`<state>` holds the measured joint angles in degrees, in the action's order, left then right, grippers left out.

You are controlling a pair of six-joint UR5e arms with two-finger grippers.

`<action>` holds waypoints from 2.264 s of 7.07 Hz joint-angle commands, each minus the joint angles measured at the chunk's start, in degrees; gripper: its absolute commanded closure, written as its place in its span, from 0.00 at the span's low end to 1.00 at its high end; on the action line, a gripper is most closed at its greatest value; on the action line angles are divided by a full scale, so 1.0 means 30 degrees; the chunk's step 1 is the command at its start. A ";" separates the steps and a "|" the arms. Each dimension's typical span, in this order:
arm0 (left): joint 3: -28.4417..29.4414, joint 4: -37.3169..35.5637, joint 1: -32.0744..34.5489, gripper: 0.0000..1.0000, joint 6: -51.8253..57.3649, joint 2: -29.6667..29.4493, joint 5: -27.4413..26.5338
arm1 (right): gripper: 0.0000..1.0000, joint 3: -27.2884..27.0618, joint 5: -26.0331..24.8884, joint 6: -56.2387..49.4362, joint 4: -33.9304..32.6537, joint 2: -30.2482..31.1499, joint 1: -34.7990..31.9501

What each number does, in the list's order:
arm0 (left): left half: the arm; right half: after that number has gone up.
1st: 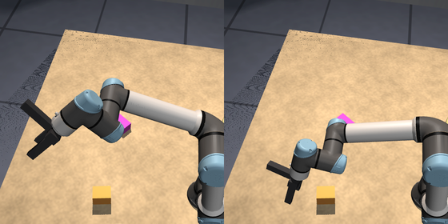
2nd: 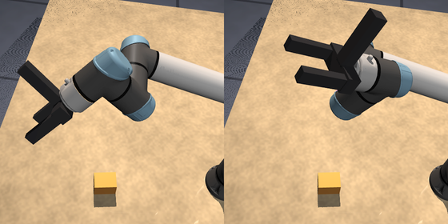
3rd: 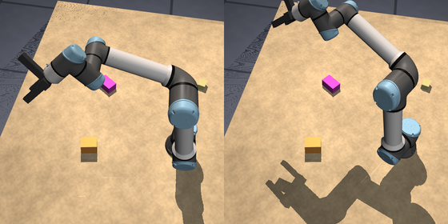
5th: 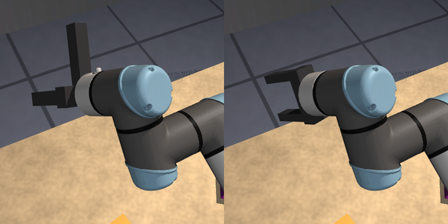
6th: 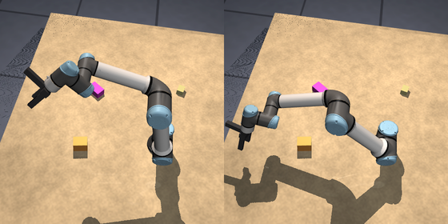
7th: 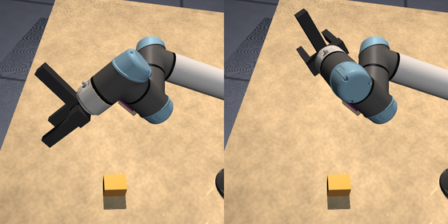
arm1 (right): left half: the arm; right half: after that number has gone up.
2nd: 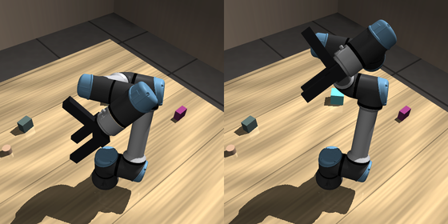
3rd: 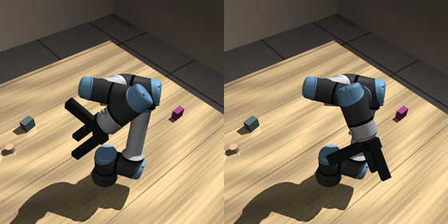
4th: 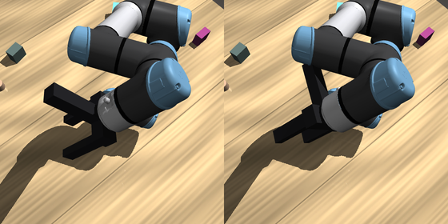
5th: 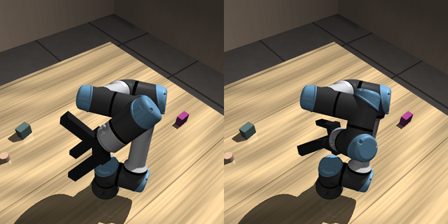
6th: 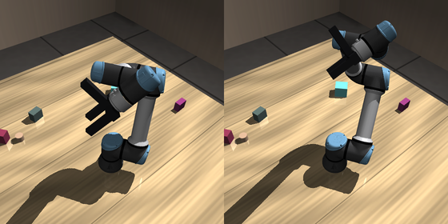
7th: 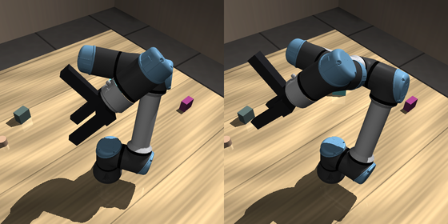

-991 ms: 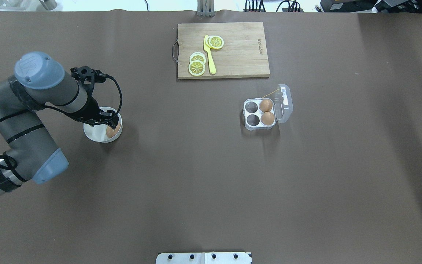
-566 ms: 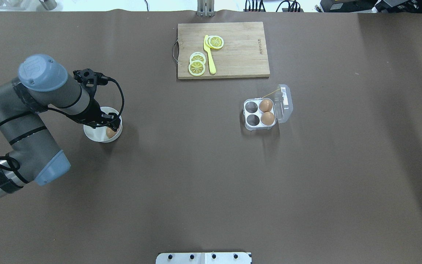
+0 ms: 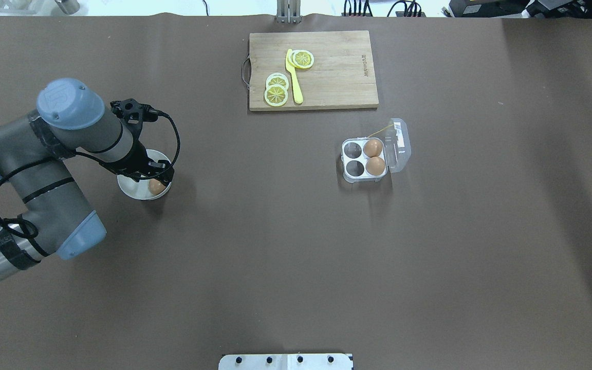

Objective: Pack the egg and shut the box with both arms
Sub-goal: 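Close the left gripper around the brown egg inside the bowl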

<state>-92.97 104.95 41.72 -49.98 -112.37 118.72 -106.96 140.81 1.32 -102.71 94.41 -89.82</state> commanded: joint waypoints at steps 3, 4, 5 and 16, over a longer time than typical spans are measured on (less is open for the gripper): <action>0.0112 0.0026 -0.0106 0.27 -0.0008 -0.0015 0.0005 | 0.00 0.0000 0.0026 0.0087 -0.0010 -0.0005 0.0000; 0.0141 0.0026 -0.0106 0.27 -0.0008 -0.0015 0.0005 | 0.00 0.0000 0.0026 0.0117 -0.0010 -0.0005 0.0000; 0.0141 0.0026 -0.0106 0.29 -0.0008 -0.0015 0.0005 | 0.00 0.0000 0.0113 0.0117 -0.0010 0.0024 0.0000; 0.0316 -0.0003 -0.0252 0.36 -0.0096 0.0015 -0.0112 | 0.00 0.0000 0.0143 0.0146 -0.0039 0.0024 0.0000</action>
<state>-92.31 104.87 41.16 -50.21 -112.26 118.40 -106.96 141.24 1.76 -102.76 94.41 -89.82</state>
